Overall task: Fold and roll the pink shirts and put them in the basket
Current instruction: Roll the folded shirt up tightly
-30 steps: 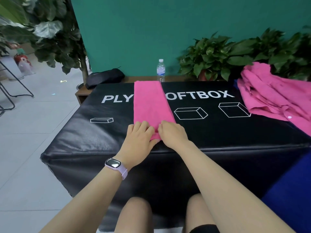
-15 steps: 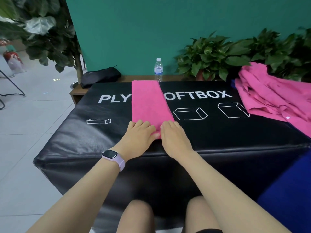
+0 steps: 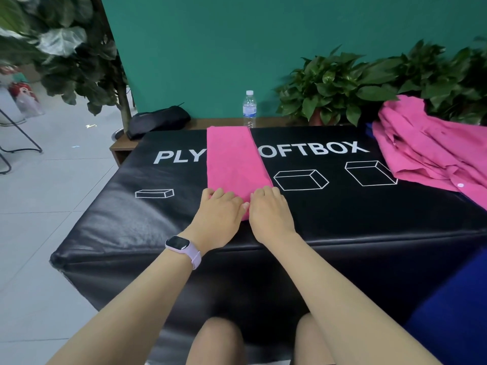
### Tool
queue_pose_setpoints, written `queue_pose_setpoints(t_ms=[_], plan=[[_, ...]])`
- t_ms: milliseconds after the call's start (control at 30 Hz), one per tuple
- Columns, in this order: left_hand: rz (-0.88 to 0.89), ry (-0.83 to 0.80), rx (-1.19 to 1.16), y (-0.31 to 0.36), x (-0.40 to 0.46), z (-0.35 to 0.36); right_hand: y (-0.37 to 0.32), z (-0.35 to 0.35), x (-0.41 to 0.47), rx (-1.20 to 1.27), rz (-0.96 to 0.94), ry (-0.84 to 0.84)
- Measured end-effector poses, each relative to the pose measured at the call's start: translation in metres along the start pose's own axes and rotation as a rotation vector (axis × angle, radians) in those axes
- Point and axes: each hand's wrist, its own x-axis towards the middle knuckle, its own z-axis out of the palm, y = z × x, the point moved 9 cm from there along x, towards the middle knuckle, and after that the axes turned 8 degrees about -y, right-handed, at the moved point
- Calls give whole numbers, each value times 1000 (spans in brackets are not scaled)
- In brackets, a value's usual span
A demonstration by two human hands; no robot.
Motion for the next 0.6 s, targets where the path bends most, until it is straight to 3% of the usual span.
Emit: queue_pose_setpoints(t_ms=[167,267,433,600], plan=[[-153,197,7,14,-23,-23,2,-1,12,-77,25,-51],[-178,149,74,21,-33,-20,4,-1,16,-31,-8,-87],[-150,139,118,23,-39,-14,3,-10,-1,77,-47,95],[-105,45,107,17,-25,-7,-4,-17,-15,138,-185,90]])
